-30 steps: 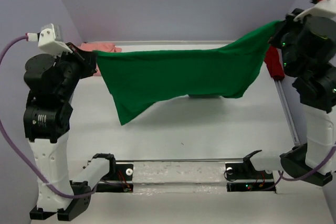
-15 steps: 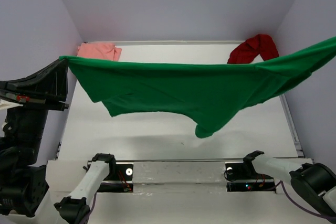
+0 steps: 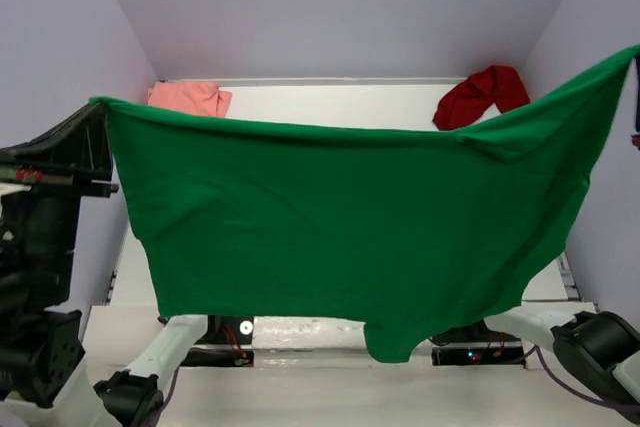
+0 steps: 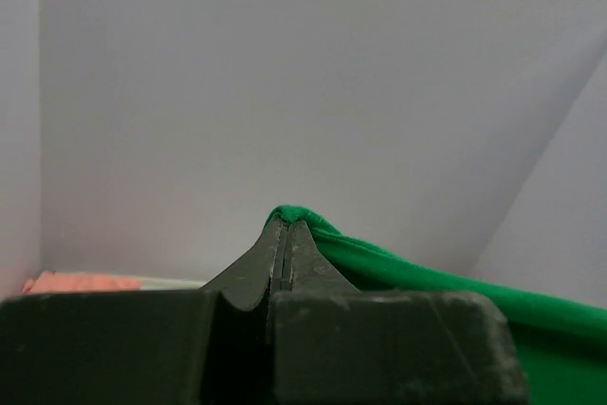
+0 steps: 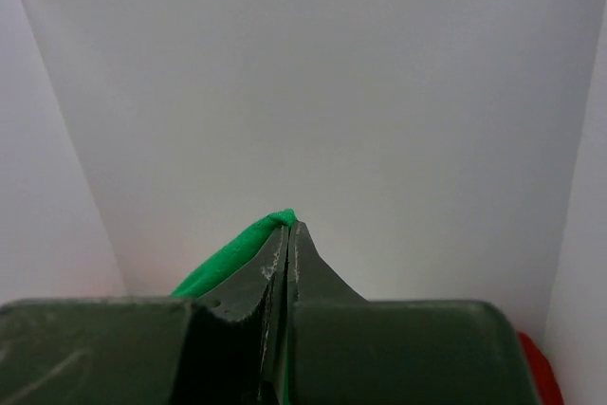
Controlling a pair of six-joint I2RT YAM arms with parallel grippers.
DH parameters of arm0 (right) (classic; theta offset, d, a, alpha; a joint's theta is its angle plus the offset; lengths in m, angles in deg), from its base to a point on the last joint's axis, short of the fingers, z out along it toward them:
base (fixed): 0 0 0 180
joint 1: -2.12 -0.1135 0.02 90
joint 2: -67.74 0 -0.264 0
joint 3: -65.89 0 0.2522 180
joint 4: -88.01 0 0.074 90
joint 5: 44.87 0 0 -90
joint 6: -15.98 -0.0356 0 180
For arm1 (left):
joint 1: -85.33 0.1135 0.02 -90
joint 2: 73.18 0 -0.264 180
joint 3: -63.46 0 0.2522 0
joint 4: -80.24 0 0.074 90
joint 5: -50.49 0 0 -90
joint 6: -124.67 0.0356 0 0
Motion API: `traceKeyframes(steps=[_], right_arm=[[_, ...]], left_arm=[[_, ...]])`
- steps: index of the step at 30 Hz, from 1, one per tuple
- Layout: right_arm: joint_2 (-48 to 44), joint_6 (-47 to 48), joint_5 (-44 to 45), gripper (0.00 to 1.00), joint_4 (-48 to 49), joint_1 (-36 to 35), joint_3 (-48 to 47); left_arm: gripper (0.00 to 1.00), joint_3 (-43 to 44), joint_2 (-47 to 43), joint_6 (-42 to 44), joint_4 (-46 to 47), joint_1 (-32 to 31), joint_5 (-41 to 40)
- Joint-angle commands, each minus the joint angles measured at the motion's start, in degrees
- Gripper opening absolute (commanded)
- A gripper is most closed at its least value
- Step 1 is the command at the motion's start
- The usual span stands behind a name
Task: Fold and stack the t-shirts
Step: Flatten the tshirt out
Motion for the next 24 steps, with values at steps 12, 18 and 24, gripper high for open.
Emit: traceKeyframes(steps=[12, 18, 24], right_arm=[[13.3, 7.6, 11.1, 0.0, 4.8, 0.5, -3.3], [6.5, 7.1, 10.4, 0.0, 4.5, 0.5, 0.0], [0.4, 4.6, 6.7, 0.0, 3.1, 0.5, 2.7]], left_arm=[[0.0, -2.1, 8.1, 1.0, 0.4, -0.5, -11.6], [0.0, -4.9, 1.2, 0.1, 2.3, -0.4, -9.8], [0.0, -5.3, -4.2, -0.9, 3.4, -0.4, -6.6]])
